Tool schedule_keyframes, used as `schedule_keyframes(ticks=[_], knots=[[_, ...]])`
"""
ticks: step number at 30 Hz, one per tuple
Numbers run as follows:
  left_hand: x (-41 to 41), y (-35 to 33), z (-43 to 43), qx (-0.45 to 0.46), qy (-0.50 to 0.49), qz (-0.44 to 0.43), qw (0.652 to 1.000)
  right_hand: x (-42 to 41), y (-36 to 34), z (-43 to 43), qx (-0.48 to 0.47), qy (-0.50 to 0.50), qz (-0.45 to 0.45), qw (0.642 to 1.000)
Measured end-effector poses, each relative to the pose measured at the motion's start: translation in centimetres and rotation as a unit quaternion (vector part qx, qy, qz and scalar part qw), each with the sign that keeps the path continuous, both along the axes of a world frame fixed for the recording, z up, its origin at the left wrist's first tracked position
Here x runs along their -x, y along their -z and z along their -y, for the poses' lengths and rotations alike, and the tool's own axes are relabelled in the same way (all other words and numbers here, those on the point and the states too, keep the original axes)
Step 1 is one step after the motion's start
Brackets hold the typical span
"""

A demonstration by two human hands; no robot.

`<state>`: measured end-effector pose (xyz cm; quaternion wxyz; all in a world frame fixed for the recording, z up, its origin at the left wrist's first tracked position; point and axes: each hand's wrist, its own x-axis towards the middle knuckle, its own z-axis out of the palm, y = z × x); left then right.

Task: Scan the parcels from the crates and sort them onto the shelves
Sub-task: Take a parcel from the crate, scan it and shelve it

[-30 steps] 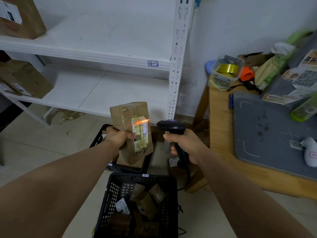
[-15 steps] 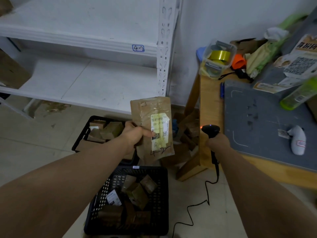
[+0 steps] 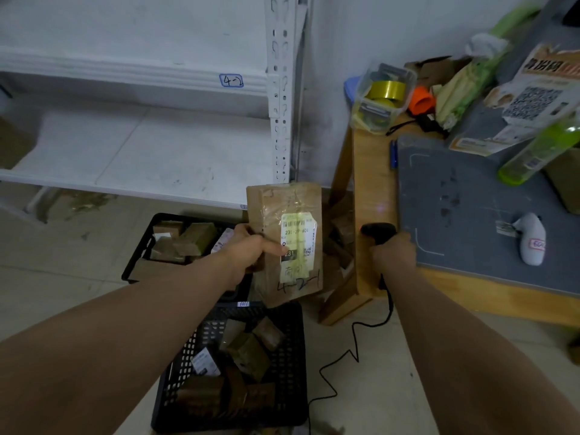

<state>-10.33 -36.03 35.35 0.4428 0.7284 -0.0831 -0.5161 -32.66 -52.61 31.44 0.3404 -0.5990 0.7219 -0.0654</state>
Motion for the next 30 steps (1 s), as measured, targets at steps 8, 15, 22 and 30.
schedule_keyframes(ticks=[8, 15, 22, 30], knots=[[-2.9, -3.2, -2.2, 0.025, 0.024, 0.004, 0.999, -4.5, -6.3, -3.5, 0.005, -0.104, 0.132, 0.986], [-10.9, -8.8, -7.6, 0.096, 0.045, 0.011, 0.994, -14.8, -14.7, -10.0, -0.124, -0.188, 0.245, 0.943], [-24.3, -17.4, -18.7, 0.16, 0.047, 0.057, 0.984, -28.9, -23.6, -20.9, -0.055, -0.291, 0.279, 0.913], [-41.1, -27.2, -33.2, 0.243, -0.013, 0.131, 0.961, -47.1, -32.3, -35.2, 0.036, -0.288, 0.385, 0.876]])
